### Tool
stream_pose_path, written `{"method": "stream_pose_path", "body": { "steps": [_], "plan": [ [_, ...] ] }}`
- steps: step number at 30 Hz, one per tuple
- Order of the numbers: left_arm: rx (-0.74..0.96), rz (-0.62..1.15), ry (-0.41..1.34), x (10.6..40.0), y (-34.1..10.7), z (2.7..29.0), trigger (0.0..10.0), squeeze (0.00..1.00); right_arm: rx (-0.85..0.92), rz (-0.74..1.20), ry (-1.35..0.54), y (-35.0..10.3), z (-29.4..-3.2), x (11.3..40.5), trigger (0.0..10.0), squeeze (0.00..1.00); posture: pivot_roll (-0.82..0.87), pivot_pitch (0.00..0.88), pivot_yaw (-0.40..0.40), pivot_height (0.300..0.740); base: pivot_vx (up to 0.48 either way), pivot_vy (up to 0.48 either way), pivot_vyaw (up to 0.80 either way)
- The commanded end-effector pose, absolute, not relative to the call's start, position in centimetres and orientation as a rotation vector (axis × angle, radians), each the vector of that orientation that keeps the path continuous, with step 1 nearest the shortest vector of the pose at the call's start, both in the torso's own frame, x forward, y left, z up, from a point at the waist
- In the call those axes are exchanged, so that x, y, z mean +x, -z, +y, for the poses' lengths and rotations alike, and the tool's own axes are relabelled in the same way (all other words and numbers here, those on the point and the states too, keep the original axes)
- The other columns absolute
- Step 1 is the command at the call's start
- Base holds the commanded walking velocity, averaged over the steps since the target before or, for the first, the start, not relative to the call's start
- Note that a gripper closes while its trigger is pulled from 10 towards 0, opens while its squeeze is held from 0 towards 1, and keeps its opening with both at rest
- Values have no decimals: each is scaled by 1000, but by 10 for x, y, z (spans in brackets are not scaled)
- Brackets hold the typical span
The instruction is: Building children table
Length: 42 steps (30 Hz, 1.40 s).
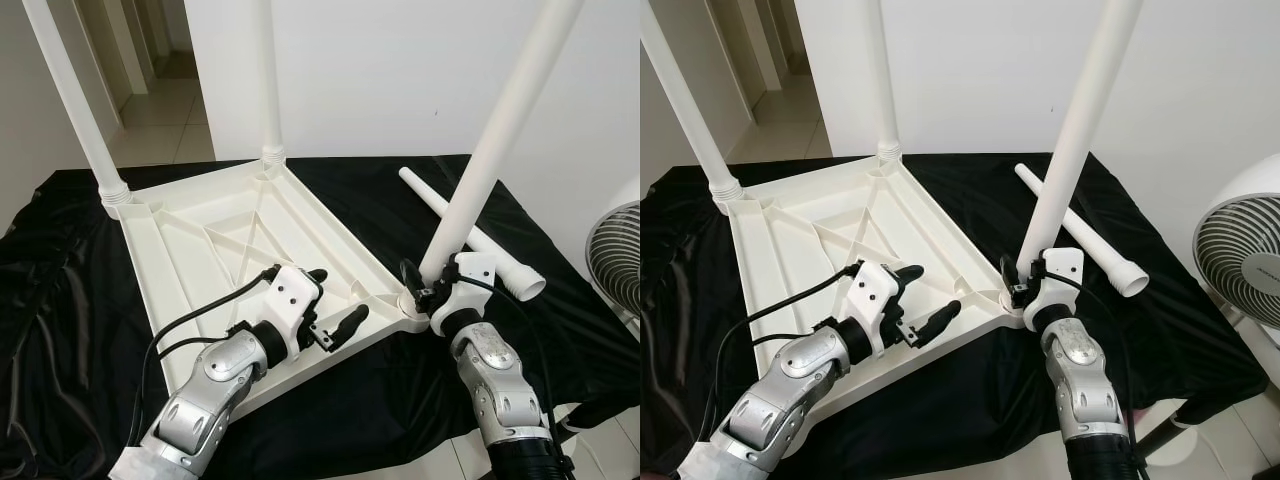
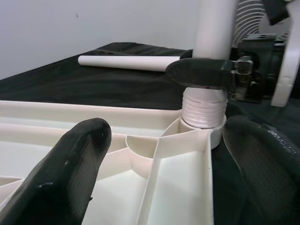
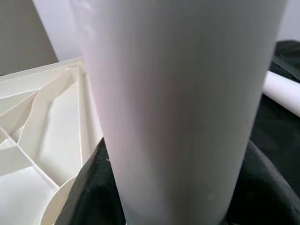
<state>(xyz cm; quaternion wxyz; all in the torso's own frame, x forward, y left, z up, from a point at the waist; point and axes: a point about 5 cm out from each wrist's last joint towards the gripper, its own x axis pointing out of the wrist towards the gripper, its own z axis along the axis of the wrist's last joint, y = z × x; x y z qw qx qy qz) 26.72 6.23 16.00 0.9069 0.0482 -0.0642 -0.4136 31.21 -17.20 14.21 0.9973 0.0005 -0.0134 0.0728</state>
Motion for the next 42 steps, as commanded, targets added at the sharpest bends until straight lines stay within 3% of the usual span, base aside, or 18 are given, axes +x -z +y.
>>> {"method": "stream_pose_path", "body": {
  "steps": [1,19,42],
  "plan": [
    [109,-141,931,265,-165,60,10000,0,48,210,-68,-102,-182,308,10000,0,-18,32,42,740,0,0,0],
    [107,-148,918,266,-168,62,10000,0,-94,298,-216,-108,-171,324,10000,0,-12,39,35,740,0,0,0],
    [87,-155,896,268,-171,64,10000,0,-143,68,-176,-91,-171,284,10000,0,-25,60,40,740,0,0,0]
  ]
}}
